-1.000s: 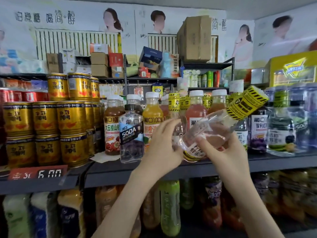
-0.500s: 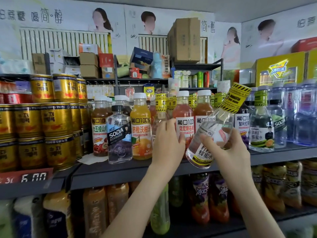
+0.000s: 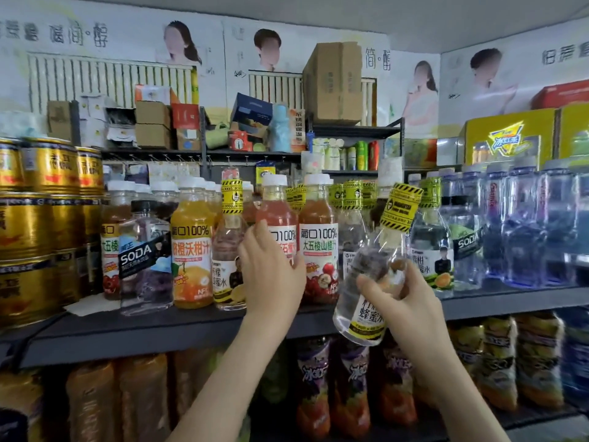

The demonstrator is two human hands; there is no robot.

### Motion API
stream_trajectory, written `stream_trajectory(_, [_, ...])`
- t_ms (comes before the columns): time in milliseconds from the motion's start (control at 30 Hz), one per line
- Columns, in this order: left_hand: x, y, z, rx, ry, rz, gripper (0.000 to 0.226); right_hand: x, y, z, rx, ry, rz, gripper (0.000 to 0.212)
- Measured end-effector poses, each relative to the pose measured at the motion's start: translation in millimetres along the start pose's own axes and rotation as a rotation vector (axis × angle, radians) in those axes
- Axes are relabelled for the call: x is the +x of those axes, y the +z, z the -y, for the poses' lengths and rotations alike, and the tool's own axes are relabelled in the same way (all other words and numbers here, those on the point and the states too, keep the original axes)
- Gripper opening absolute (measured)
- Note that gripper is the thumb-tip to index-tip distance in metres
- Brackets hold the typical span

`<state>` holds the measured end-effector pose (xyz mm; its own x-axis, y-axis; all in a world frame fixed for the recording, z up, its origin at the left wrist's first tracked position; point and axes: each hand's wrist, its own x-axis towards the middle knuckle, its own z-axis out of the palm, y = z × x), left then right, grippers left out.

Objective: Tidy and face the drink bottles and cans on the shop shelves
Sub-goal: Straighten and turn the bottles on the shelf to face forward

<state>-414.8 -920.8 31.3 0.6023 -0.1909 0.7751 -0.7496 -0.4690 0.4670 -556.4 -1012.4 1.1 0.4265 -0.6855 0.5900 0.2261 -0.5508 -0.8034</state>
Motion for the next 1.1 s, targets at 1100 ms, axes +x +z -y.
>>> stream_trajectory(1100, [36,33,-59,0.332,0.091,-0.014,0.087,37,-23,-15,-0.044,-0.078,0.074,0.051])
